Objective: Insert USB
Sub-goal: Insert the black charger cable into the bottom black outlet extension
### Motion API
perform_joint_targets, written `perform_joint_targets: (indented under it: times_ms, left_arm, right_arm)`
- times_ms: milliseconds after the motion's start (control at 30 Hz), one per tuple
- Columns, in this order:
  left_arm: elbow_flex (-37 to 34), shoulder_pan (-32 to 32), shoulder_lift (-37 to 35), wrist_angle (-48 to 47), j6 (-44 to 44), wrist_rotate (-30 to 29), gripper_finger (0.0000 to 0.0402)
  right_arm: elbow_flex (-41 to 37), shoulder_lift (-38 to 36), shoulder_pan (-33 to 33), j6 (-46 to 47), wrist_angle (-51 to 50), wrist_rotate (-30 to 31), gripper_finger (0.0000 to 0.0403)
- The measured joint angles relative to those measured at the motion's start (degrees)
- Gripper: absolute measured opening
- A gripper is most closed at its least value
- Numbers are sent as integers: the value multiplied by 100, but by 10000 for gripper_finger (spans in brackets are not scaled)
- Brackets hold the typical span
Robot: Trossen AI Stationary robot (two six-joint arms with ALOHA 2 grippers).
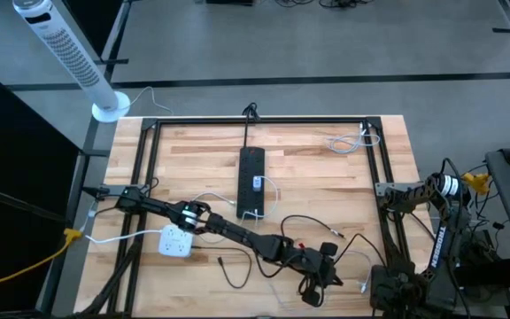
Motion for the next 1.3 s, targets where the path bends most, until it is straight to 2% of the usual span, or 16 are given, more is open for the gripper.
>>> perform_joint_targets:
  times_ms: [533,833,1300]
  left_arm:
    - [7,2,5,-46,2,-11,0]
    - [7,13,5,-44,2,-11,0]
    - [7,15,6,-94,2,-11,0]
  right_arm:
    - [-121,-15,-4,-278,141,-120,17]
    - [-121,-22,-54,-284,104,-435,17]
    - [-123,-22,-55,6,89,-497,17]
